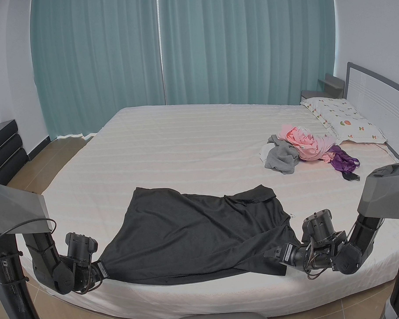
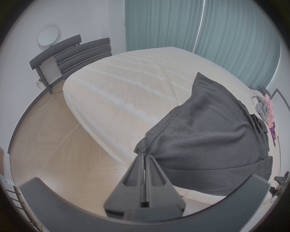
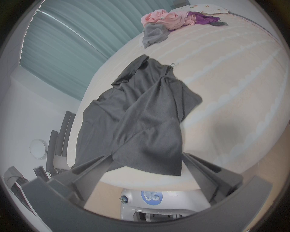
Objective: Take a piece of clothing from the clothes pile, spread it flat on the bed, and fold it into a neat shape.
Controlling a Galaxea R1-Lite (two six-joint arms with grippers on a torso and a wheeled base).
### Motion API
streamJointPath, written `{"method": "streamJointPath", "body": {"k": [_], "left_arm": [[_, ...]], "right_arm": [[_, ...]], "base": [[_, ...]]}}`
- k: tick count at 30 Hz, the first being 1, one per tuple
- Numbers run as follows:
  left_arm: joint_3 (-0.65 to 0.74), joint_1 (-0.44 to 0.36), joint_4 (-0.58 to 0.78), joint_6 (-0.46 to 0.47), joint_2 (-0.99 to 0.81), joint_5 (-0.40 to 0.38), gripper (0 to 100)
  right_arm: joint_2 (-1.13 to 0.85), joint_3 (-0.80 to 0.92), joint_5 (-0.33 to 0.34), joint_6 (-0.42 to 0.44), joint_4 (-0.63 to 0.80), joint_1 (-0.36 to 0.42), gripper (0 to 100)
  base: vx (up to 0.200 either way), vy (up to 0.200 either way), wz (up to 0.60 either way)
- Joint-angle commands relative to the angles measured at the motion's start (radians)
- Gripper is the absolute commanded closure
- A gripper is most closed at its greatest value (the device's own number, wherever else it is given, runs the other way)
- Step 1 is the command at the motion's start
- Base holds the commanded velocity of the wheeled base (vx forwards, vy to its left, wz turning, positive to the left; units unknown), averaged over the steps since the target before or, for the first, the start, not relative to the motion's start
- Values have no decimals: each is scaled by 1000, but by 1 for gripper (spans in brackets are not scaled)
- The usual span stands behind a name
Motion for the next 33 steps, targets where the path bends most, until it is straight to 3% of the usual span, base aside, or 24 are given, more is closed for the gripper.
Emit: {"method": "streamJointPath", "body": {"k": [1,16,17,28,29,33], "left_arm": [[0,1,-1,-1,0,0,100],[2,1,-1,-1,-3,0,100],[2,1,-1,-1,-3,0,100],[0,1,-2,1,-2,2,100],[0,1,-2,1,-2,2,100],[0,1,-2,1,-2,0,100]], "right_arm": [[35,10,-7,-1,0,28,100],[14,87,-38,-41,0,14,100],[14,90,-38,-44,0,12,0],[51,77,-36,-87,-3,8,0],[84,62,-36,-101,-45,8,100],[118,62,-36,-98,-137,9,100]], "base": [[0,0,0],[0,0,0],[0,0,0],[0,0,0],[0,0,0],[0,0,0]]}}
